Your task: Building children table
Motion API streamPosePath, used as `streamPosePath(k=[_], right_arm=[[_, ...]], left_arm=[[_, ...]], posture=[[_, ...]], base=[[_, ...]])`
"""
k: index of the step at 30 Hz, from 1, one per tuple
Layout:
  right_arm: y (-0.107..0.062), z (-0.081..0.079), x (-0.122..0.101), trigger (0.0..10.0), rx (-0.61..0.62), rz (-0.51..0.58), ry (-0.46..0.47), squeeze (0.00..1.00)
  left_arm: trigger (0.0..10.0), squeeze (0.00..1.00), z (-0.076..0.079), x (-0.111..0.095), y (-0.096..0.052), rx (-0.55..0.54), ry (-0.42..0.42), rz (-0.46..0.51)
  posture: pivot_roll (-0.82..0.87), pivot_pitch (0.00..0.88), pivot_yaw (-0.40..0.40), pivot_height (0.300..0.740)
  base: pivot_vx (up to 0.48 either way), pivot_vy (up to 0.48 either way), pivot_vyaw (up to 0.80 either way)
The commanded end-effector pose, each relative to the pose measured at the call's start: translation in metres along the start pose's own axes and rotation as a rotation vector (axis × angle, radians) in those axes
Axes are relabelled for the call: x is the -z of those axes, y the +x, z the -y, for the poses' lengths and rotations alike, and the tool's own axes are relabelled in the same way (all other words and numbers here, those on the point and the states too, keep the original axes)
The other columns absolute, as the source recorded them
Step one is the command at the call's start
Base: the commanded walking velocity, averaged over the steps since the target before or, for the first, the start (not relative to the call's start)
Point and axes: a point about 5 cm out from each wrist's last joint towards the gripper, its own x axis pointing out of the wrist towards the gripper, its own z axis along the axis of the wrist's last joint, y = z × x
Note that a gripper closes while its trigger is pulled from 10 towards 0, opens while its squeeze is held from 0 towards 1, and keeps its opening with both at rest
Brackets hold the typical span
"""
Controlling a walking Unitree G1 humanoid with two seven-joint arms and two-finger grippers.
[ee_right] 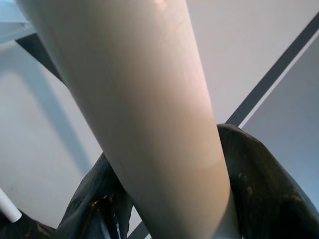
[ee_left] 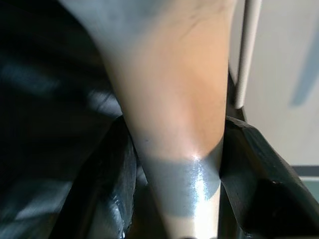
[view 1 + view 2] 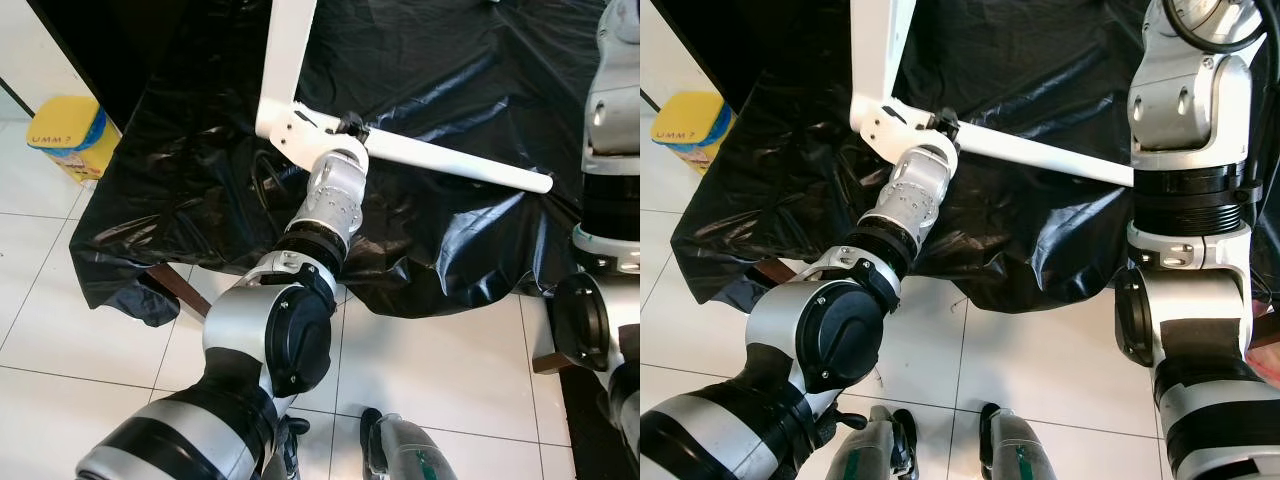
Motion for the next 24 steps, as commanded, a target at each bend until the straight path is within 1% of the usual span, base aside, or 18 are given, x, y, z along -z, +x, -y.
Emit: streamPosePath(k=[1, 2, 5, 6, 7, 9, 10, 11, 12, 14, 15, 18, 19, 20, 21, 22, 23, 24], right_arm=[[-0.003, 0.0, -0.014, 0.0, -0.039, 0.059, 0.151, 0.0], [-0.001, 0.004, -0.015, 0.0, -0.025, 0.066, 0.14, 0.0], [0.0, 0.008, -0.015, 0.0, -0.014, 0.069, 0.131, 0.0], [0.003, 0.017, -0.012, 0.0, 0.013, 0.07, 0.109, 0.0], [0.003, 0.017, -0.012, 0.0, 0.013, 0.07, 0.109, 0.0], [0.007, 0.036, -0.001, 0.0, 0.082, 0.054, 0.057, 0.0], [0.007, 0.036, -0.001, 0.0, 0.082, 0.054, 0.057, 0.0], [0.005, 0.043, 0.011, 0.0, 0.113, 0.02, 0.019, 0.0], [0.005, 0.043, 0.011, 0.0, 0.113, 0.02, 0.019, 0.0], [-0.004, 0.048, 0.03, 0.0, 0.136, -0.036, -0.031, 0.0], [-0.004, 0.048, 0.03, 0.0, 0.136, -0.036, -0.031, 0.0], [-0.032, 0.043, 0.072, 0.0, 0.112, -0.187, -0.069, 0.0], [-0.032, 0.043, 0.072, 0.0, 0.112, -0.187, -0.069, 0.0], [-0.042, 0.04, 0.084, 0.0, 0.099, -0.237, -0.09, 0.0], [-0.042, 0.04, 0.084, 0.0, 0.099, -0.237, -0.09, 0.0], [-0.054, 0.034, 0.098, 0.0, 0.08, -0.288, -0.086, 0.0], [-0.054, 0.034, 0.098, 0.0, 0.08, -0.288, -0.086, 0.0], [-0.069, 0.025, 0.115, 0.0, 0.043, -0.352, -0.1, 0.0]], left_arm=[[0.0, 0.0, 0.083, -0.038, -0.008, 0.495, 0.042, 0.189], [0.0, 0.0, 0.093, -0.046, -0.011, 0.547, 0.054, 0.223], [0.0, 0.0, 0.101, -0.052, -0.014, 0.586, 0.056, 0.238], [0.0, 0.0, 0.113, -0.062, -0.017, 0.645, 0.067, 0.267], [0.0, 0.0, 0.113, -0.062, -0.017, 0.645, 0.067, 0.267], [0.0, 0.0, 0.143, -0.084, -0.026, 0.774, 0.077, 0.315], [0.0, 0.0, 0.143, -0.084, -0.026, 0.774, 0.077, 0.315], [0.0, 0.0, 0.158, -0.093, -0.031, 0.833, 0.076, 0.33], [0.0, 0.0, 0.158, -0.093, -0.031, 0.833, 0.076, 0.33], [0.0, 0.0, 0.174, -0.102, -0.036, 0.893, 0.077, 0.339], [0.0, 0.0, 0.174, -0.102, -0.036, 0.893, 0.077, 0.339], [0.0, 0.0, 0.192, -0.102, -0.043, 0.963, 0.054, 0.309], [0.0, 0.0, 0.192, -0.102, -0.043, 0.963, 0.054, 0.309], [0.0, 0.0, 0.196, -0.099, -0.045, 0.977, 0.044, 0.292], [0.0, 0.0, 0.196, -0.099, -0.045, 0.977, 0.044, 0.292], [0.0, 0.0, 0.199, -0.096, -0.047, 0.992, 0.05, 0.277], [0.0, 0.0, 0.199, -0.096, -0.047, 0.992, 0.05, 0.277], [0.0, 0.0, 0.202, -0.091, -0.049, 1.011, 0.061, 0.258]], posture=[[-0.13, 0.212, 0.062, 0.74], [-0.14, 0.214, 0.055, 0.74], [-0.13, 0.212, 0.051, 0.74], [-0.13, 0.211, 0.047, 0.74], [-0.13, 0.211, 0.047, 0.74], [-0.13, 0.204, 0.039, 0.74], [-0.13, 0.204, 0.039, 0.74], [-0.12, 0.2, 0.036, 0.74], [-0.12, 0.2, 0.036, 0.74], [-0.11, 0.195, 0.037, 0.74], [-0.11, 0.195, 0.037, 0.74], [-0.1, 0.187, 0.039, 0.74], [-0.1, 0.187, 0.039, 0.74], [-0.1, 0.186, 0.04, 0.74], [-0.1, 0.186, 0.04, 0.74], [-0.1, 0.181, 0.047, 0.74], [-0.1, 0.181, 0.047, 0.74], [-0.09, 0.183, 0.052, 0.74]], base=[[0.0, 0.0, 0.0], [0.0, 0.0, 0.0], [0.0, 0.0, 0.0], [0.0, 0.0, 0.0], [0.0, 0.0, 0.0], [0.0, 0.0, 0.0], [0.0, 0.0, 0.0], [0.0, 0.0, 0.0], [0.0, 0.0, 0.0], [0.0, 0.0, 0.0], [0.0, 0.0, 0.0], [0.0, 0.0, 0.0], [0.0, 0.0, 0.0], [0.0, 0.0, 0.0], [0.0, 0.0, 0.0], [0.0, 0.0, 0.0], [0.0, 0.0, 0.0], [0.0, 0.0, 0.0]])
